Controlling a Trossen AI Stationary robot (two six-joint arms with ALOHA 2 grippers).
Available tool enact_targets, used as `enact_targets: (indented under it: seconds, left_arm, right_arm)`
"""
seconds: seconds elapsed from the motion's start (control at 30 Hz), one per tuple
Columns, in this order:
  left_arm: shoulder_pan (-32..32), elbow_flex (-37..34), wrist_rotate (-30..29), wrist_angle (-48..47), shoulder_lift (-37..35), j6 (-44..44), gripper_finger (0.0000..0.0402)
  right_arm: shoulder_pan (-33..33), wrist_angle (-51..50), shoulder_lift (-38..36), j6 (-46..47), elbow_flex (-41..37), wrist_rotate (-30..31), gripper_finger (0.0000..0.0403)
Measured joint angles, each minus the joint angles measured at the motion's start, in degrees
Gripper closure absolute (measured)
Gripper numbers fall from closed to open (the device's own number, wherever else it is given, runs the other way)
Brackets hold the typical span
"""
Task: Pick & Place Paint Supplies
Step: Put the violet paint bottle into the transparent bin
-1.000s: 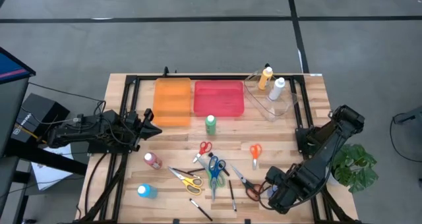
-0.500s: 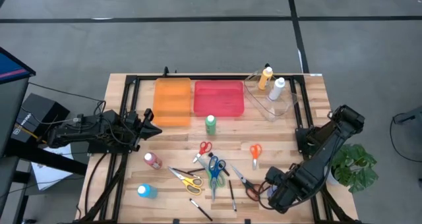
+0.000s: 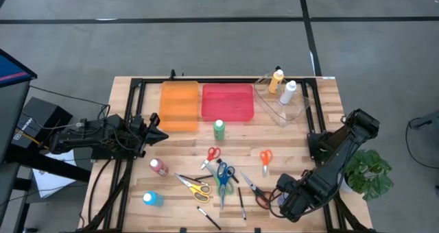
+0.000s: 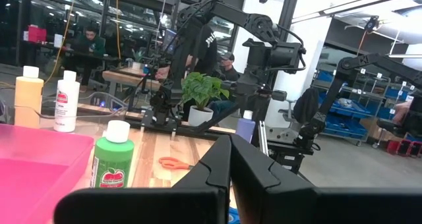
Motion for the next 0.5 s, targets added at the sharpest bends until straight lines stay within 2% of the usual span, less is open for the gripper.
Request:
enact_targets:
  seconds: [0.3,0.5]
  left_arm:
    - [0.0,0.0,0.0,0.0,0.0,0.0,0.0401]
    - [0.0,0.0,0.0,0.0,0.0,0.0,0.0401]
  right_arm:
    - [-0.8,-9.0,-4.2,-0.3,4.6,1.4,0.0290]
    - [-6.0,-17.4,-9.6,-5.6,6.6,5.0,0.0290]
